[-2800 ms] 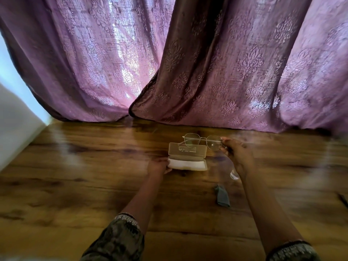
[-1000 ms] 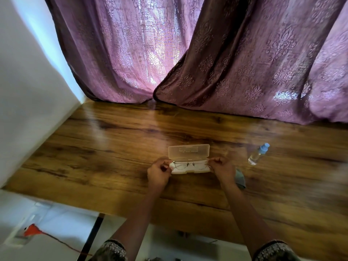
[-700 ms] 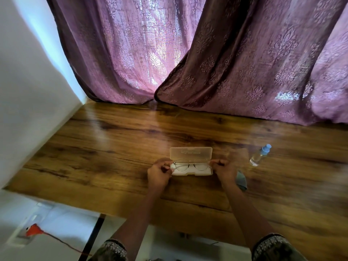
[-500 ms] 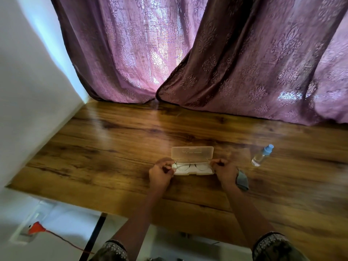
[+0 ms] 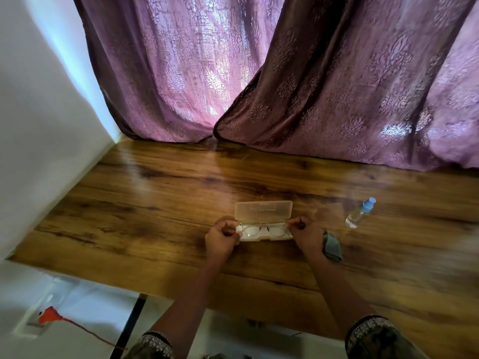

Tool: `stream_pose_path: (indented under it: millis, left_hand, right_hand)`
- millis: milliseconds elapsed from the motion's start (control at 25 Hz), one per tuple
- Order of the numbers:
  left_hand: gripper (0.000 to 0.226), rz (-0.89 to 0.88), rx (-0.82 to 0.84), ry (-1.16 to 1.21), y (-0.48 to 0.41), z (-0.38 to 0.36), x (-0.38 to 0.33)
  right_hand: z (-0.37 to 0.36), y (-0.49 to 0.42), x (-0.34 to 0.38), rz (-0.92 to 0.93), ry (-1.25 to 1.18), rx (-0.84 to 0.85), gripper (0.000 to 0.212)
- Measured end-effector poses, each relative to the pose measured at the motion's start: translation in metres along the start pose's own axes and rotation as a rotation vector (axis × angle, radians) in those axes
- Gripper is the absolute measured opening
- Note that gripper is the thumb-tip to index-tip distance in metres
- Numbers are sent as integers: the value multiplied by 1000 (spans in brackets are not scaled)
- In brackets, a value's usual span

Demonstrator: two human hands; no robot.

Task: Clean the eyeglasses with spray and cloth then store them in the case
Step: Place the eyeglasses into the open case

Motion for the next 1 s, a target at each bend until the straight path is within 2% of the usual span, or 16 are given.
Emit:
stream_pose_path:
  millis: [240,400,600,840,1000]
  left_hand:
    - [39,78,11,111,-2,1,3]
    - [15,82,25,67,-8,-1,1]
    - [29,151,-45,65,-8,-1,-1]
    - [34,154,-78,-121,-7,5,-10]
    - [32,4,-230,-333,5,11,-46]
  right_hand:
    - [1,3,-5,-45,-152,-6,14]
    - [-3,-1,-11,-95,-195,8,14]
    - [-6,1,-9,-147,-273,42,21]
    - [-8,1,-3,-184,-216,62,23]
    - [14,3,1,-124,-126,-61,26]
Point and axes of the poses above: each hand's wrist, its own y-axis away from the middle knuckle, its own z-axis out of the back of the hand, x = y × z, the point moved 8 cm from there along -y, towards the middle knuckle, and after that the axes turned 10 degrees about x, right-handed, at the moved point
